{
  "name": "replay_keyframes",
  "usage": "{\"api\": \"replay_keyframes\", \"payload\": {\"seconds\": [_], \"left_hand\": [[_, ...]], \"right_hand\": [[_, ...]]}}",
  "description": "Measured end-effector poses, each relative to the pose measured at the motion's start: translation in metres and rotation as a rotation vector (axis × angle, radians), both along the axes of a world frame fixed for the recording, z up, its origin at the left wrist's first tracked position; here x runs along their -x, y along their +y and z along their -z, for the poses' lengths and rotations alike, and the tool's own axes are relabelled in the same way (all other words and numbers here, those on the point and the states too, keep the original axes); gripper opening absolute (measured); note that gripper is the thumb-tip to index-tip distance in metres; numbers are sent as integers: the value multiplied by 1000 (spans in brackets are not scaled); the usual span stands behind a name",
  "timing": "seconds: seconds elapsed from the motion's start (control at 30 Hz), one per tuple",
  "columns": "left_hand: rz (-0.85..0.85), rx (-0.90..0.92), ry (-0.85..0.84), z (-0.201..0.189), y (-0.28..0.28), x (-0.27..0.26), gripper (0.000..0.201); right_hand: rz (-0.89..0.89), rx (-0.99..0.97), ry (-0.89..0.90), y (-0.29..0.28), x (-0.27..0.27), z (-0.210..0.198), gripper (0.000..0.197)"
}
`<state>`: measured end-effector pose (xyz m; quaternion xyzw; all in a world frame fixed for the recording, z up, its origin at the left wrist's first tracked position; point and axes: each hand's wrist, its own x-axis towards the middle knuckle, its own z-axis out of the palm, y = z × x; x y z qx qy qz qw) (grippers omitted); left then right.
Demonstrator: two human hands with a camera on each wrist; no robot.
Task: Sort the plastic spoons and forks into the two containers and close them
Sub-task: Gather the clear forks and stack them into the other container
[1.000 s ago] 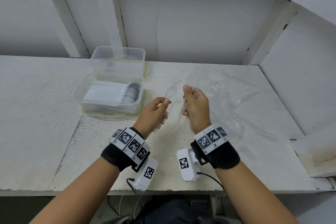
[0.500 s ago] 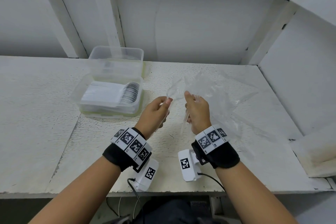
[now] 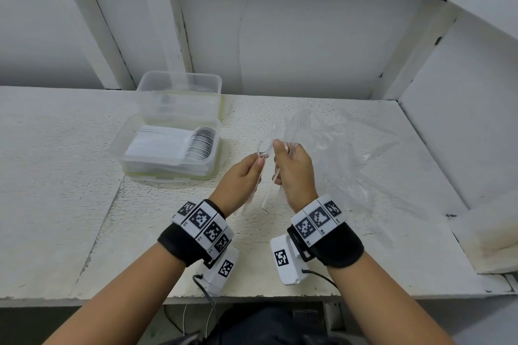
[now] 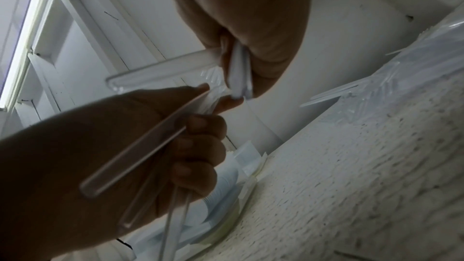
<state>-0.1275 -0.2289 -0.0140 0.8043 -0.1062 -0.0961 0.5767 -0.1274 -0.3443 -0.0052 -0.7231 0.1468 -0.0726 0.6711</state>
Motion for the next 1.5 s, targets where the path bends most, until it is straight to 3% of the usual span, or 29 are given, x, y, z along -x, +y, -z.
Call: {"api": "replay_keyframes", "payload": {"seconds": [0.2,0.37,0.43,0.57,0.67,0.83,1.0,1.1,1.27,1.37,1.5], "left_hand": [[1,-124,-113,-2,1,2,33],[30,-125,-70,-6,-1,8,24],[24,-59,-1,-8,-3,8,26],[-90,266,262,-10,0,2,29],[-155,437,406,-15,5,-4,31],[26,378,489,-22,10,-5,29],[80,372,500,-21,12,0,30],[89,363,509,-17,10,2,33],[164,297,525,-14,14,2,41],[190,309,588,-15,14,1,35],[157,325,513,-15,13,0,26]], "right_hand": [[-27,54,11,2,1,-2,23],[52,3,12,2,-2,2,23],[66,-10,19,2,-2,3,18],[94,-22,10,-4,-3,-1,16],[26,-45,-21,-8,-2,-7,17],[-145,-21,-82,-4,4,-15,6],[-198,42,-86,-4,5,-8,11],[-208,37,-54,-3,4,-5,11],[-222,205,-27,-8,2,-1,28],[-232,225,-20,-11,3,-3,21],[-164,238,-43,-14,2,-1,15]]}}
